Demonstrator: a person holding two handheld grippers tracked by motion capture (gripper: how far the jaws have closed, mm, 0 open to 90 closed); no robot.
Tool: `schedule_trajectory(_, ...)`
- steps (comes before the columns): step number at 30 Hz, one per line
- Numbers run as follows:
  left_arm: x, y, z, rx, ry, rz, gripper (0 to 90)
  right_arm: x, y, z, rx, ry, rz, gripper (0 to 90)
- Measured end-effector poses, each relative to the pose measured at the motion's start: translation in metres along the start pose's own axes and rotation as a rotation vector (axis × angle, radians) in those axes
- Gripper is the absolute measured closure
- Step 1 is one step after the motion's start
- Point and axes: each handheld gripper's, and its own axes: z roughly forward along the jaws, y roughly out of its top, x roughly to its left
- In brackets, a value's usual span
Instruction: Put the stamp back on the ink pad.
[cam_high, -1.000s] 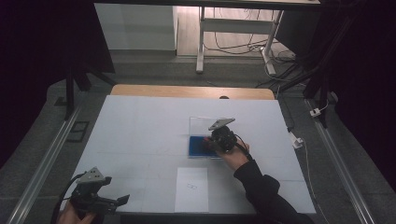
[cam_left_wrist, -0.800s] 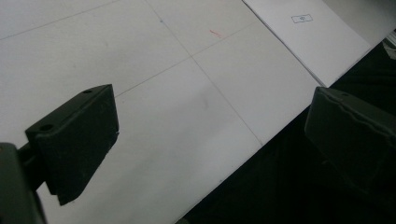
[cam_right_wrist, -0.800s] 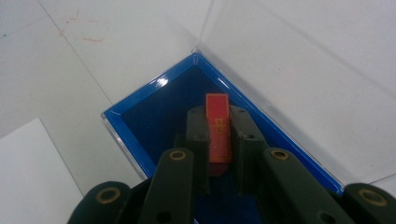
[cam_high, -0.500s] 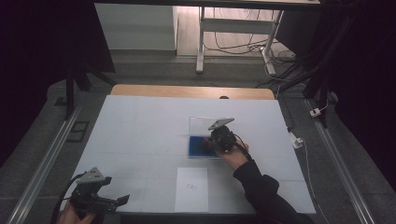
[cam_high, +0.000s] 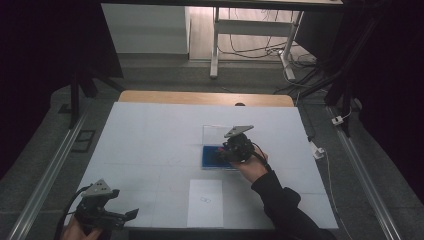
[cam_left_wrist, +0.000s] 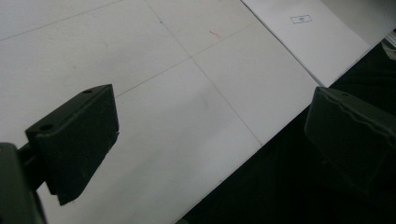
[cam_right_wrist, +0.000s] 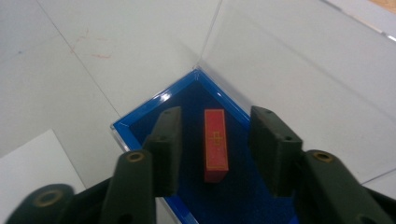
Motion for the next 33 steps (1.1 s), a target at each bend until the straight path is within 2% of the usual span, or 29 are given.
schedule_trajectory(13, 0.000, 0.000, 0.000, -0.001, 0.000, 0.000, 3.3, 0.007, -0.003, -0.012, -0.028, 0.017, 0.011, 33.7)
schedule_trajectory(23, 0.000, 0.000, 0.000, -0.001, 0.000, 0.000, 3.3, 0.013, -0.008, -0.026, -0.069, 0.034, 0.048, 22.8)
schedule_trajectory(33, 0.000, 0.000, 0.000, -0.002, 0.000, -0.001, 3.3, 0.019, -0.014, -0.036, -0.027, 0.044, 0.062, 10.4)
